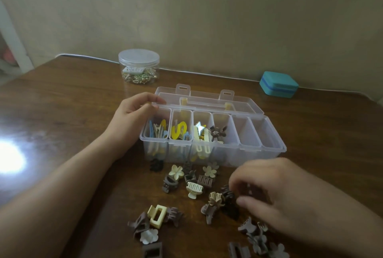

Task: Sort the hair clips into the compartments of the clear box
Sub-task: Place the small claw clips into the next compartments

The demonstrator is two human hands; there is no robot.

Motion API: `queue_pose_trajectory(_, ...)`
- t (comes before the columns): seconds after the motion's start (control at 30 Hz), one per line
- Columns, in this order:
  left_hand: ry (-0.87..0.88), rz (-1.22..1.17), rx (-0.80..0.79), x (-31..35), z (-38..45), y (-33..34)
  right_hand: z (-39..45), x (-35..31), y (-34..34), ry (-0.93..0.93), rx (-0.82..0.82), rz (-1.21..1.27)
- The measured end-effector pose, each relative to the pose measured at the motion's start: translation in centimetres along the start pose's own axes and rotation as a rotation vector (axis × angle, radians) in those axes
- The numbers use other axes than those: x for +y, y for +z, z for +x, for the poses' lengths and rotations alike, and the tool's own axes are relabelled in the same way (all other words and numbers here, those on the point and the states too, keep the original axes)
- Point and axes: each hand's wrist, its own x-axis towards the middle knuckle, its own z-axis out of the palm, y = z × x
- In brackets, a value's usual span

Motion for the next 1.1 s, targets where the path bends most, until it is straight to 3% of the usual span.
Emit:
queue_pose_trajectory(0.07, 0.003, -0.002, 0.001, -0.1, 0.0, 0.0, 0.1, -0.1, -0.1, 0.003, -0.004, -0.007)
queue_pose_trajectory(0.17, 0.0, -0.01, 0.008, -0.4, 0.2, 0.0, 0.9, -1.0, -0.2, -0.008, 0.349, 0.091)
queue_pose_trajectory(0.23, 0.004, -0.01, 0.008, -0.3, 0.2, -0.1, 2.0, -1.4, -0.1, 0.037, 0.494, -0.014)
queue_pose_trajectory(0.3, 0.009, -0.005, 0.007, -0.2, 0.1, 0.0, 2.9, -1.6, 0.3, 0.093, 0.427, -0.234)
queue_pose_trajectory(0.4, 0.015, -0.001, -0.006, -0.2, 0.0, 0.0, 3.3, -1.2, 1.0, 0.12, 0.288, -0.341)
queue_pose_trajectory(0.63, 0.01, -0.009, -0.006, -0.1, 0.1, 0.0, 3.1, 0.0, 0.7, 0.107, 0.442, -0.165)
queue_pose_trajectory(0.77, 0.016, -0.007, -0.005, -0.1, 0.0, 0.0, 2.8, 1.0, 0.6, 0.119, 0.44, -0.161)
queue_pose_trajectory(0.93, 0.004, -0.009, -0.018, 0.0, -0.1, -0.1, 1.1, 0.8, -0.5, -0.019, 0.49, 0.035)
queue_pose_trajectory(1.1, -0.001, -0.019, -0.013, 0.0, -0.1, -0.1, 0.2, -0.6, -0.4, -0.171, 0.156, -0.055)
